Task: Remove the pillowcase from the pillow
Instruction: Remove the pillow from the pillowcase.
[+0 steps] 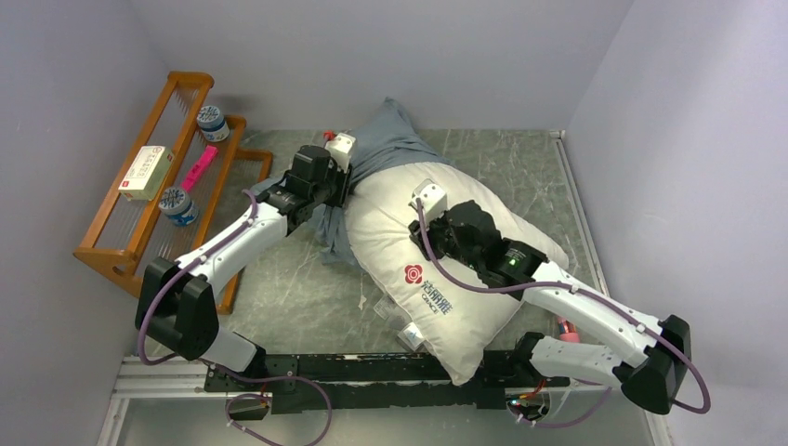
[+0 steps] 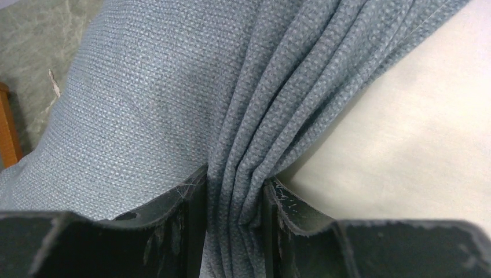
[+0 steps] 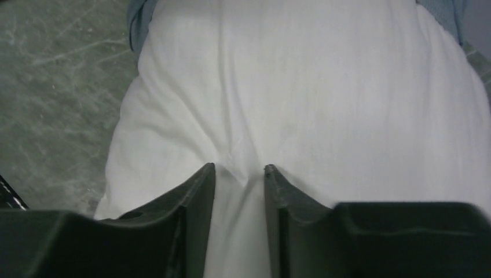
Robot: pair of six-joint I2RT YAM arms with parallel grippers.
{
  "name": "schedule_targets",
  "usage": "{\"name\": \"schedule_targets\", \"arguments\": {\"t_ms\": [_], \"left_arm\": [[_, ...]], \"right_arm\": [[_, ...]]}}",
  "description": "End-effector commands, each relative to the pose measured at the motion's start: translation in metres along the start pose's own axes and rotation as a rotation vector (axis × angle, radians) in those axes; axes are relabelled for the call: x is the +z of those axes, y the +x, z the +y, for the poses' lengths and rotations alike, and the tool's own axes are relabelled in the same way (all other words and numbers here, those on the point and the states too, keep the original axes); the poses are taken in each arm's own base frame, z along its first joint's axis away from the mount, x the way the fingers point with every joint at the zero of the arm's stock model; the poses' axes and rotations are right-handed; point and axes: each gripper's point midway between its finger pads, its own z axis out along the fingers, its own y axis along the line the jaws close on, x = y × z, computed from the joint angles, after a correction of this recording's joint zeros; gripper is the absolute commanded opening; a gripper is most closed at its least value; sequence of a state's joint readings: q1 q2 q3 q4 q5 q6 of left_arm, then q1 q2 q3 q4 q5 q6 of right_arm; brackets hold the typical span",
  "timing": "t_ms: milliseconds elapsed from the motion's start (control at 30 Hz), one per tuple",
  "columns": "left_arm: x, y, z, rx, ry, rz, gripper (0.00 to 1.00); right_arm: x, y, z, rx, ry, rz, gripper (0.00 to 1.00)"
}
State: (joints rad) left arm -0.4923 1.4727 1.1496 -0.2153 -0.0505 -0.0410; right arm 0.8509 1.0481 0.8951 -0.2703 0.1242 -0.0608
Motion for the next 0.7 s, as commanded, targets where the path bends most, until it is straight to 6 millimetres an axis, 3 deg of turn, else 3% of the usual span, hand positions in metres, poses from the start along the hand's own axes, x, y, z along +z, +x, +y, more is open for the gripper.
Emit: {"name": "schedule_targets", "arguments": {"t_ms": [0,133,367,667], "left_arm": [[0.000,0.019,-0.018,-0.016,0.081,0.058,0.40],[-0.001,0.019,-0.021,-0.020,0.095,0.055,0.40],[0.002,0.021,-0.028,-0.033,0.131,0.063,0.40],[-0.001,0.018,-0.028,-0.027,0.130,0.056,0.40]], "right_arm": [[-0.008,-0.010,0.014,-0.092,-0.065,0.027,0.47],[-0.010,-0.024,0.037,-0.159,-0.108,0.006,0.69],[-0.008,-0.038,0.085,-0.358,-0.146,0.006,0.92],[0.024,-0.018,0.120,-0.570,-0.102,0.133,0.99]]}}
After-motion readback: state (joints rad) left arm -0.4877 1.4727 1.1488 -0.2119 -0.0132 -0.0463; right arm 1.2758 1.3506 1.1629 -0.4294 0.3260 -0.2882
